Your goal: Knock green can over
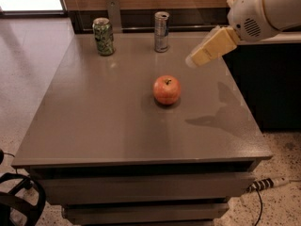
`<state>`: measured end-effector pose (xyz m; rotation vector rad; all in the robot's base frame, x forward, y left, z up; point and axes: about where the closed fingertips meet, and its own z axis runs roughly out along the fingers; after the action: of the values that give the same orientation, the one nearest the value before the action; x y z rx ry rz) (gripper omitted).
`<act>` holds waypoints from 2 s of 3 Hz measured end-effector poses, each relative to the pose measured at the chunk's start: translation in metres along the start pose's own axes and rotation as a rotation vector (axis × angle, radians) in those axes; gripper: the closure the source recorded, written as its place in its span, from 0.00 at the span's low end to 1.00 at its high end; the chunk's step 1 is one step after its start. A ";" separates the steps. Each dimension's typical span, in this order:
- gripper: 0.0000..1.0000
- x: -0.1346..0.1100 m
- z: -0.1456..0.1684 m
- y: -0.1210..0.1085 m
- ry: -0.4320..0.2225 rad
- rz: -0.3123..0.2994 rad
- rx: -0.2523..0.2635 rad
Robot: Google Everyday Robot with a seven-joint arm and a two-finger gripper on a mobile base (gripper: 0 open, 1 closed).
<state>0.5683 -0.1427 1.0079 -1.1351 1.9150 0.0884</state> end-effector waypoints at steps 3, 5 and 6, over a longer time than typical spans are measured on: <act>0.00 -0.063 0.083 -0.017 -0.284 0.070 0.009; 0.00 -0.091 0.146 -0.007 -0.298 0.073 -0.008; 0.00 -0.105 0.183 -0.001 -0.287 0.057 -0.003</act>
Offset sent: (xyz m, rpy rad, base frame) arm 0.1223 0.1055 0.0049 0.3791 -0.2118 0.0843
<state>0.7076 0.0109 0.9716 -1.0100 1.6909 0.2709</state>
